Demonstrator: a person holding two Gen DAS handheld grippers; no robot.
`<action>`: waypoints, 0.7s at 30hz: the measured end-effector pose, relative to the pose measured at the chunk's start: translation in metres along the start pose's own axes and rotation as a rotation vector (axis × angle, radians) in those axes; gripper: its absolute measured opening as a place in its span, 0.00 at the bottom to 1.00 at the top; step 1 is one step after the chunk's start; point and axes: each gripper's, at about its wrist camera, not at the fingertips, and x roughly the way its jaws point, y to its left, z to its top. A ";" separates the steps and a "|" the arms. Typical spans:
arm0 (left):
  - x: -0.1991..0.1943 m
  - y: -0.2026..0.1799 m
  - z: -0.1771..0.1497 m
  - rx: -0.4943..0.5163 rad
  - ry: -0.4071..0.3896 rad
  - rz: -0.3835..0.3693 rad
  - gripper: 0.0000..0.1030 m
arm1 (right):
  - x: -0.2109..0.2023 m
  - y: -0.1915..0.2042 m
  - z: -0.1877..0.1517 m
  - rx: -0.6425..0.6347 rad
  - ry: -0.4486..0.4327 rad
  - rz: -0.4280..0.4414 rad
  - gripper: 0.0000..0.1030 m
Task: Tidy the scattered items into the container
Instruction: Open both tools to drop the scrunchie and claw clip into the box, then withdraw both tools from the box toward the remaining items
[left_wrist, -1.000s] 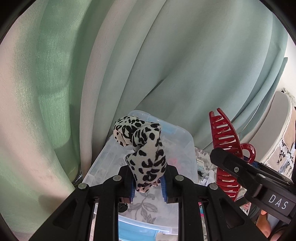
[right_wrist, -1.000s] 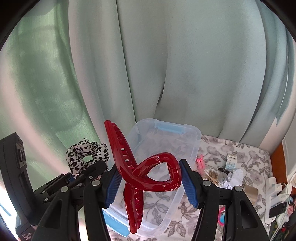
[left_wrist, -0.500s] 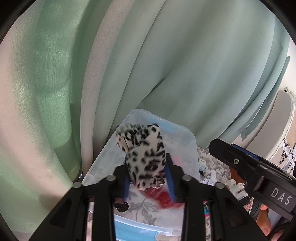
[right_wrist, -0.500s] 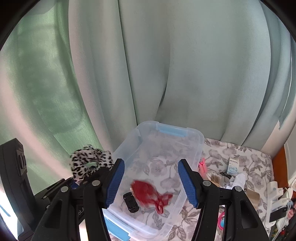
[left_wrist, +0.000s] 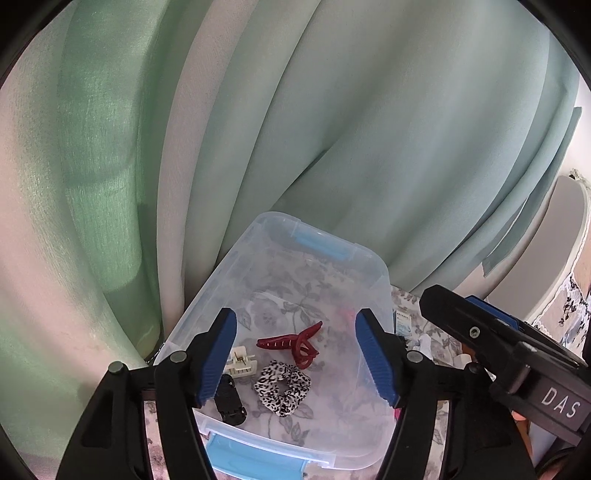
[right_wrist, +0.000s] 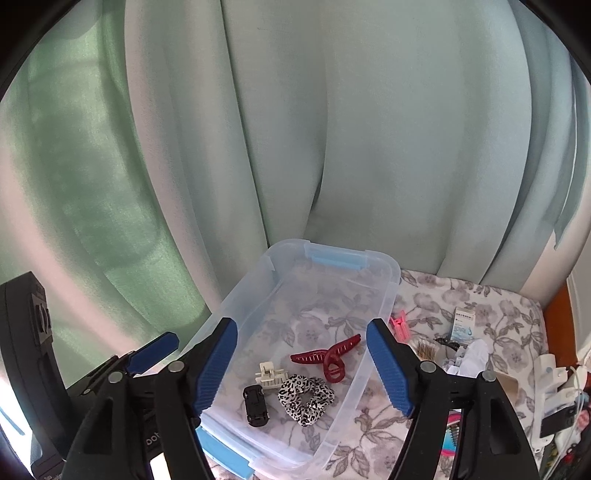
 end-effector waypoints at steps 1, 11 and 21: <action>0.003 0.001 0.000 0.001 0.000 -0.001 0.66 | -0.001 -0.002 -0.001 0.002 0.000 0.000 0.74; 0.001 -0.024 -0.002 0.032 0.004 0.009 0.67 | -0.014 -0.016 -0.006 0.030 -0.013 0.000 0.75; -0.021 -0.055 -0.009 0.082 0.006 0.009 0.67 | -0.032 -0.040 -0.012 0.078 -0.038 -0.002 0.75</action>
